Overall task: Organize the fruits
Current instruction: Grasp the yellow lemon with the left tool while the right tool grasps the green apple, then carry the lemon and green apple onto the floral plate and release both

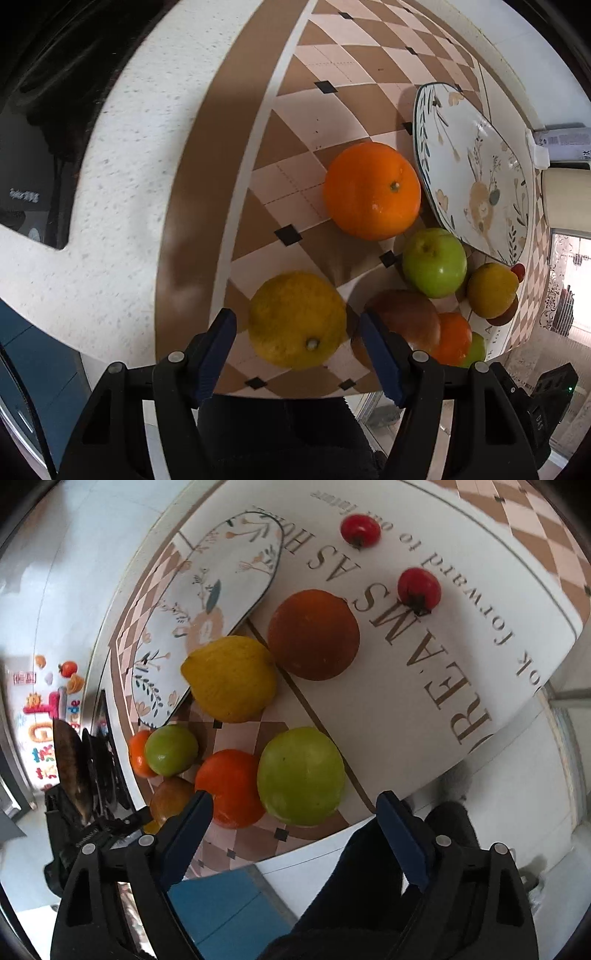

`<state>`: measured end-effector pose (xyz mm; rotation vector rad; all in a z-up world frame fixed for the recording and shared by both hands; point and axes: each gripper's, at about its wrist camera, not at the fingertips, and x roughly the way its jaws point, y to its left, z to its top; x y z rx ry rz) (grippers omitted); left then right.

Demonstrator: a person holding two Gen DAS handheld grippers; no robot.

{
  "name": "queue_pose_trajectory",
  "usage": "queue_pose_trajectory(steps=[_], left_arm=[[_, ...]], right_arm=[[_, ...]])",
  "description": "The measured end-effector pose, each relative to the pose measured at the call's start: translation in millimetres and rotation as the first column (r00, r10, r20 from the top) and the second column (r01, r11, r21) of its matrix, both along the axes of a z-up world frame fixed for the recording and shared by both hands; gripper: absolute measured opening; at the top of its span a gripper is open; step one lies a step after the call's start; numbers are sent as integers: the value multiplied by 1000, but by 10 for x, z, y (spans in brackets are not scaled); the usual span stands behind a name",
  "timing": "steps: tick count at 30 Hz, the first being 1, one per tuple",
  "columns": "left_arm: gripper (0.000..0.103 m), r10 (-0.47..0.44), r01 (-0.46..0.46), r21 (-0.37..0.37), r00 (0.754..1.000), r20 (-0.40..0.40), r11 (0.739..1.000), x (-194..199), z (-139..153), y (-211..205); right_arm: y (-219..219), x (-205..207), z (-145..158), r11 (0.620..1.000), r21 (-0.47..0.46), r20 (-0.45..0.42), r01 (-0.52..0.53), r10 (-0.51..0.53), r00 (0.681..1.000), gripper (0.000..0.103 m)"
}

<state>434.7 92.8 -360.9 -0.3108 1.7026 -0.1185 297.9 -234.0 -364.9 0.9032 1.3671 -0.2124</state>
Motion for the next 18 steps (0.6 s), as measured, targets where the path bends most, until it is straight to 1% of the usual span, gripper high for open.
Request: queue_pose_trajectory(steps=[2,3,5,7,9,10,13,15,17,18], left_arm=[[61,-9,9,8,1000,4,1000,11,-22,-34],[56,-17,16,25,1000,11,1000,36,-51,-60],[56,-28,27,25,999,28,999,43,-59,-81],[56,-36,35,23,999,34,999,46,-58,-90],[56,-44,43,26,998,41,999,55,-56,-103],[56,-50,49,29,998,41,998,64,-55,-104],[57,-55,53,40,998,39,998,115,-50,-111],[57,-57,56,48,998,33,997,186,-49,-95],[57,-67,65,60,997,27,996,208,-96,-54],[57,-70,69,62,997,21,996,224,-157,-136]], right_arm=[[0,15,-41,1000,25,-6,15,-15,1000,89],[-5,23,-58,999,35,-8,22,-22,1000,88],[-6,29,-118,998,55,-15,35,-34,999,83],[1,51,-173,996,76,-15,43,-42,999,74],[-15,75,-218,996,76,-12,42,-41,999,66],[-11,88,-237,997,67,-12,39,-38,999,59],[-20,94,-233,999,34,-8,35,-34,999,59],[7,139,-175,999,-40,-23,10,-11,1000,59],[-7,139,-157,998,-66,-22,-12,11,1000,59],[-4,150,-152,997,-69,-23,-21,19,1000,59]])
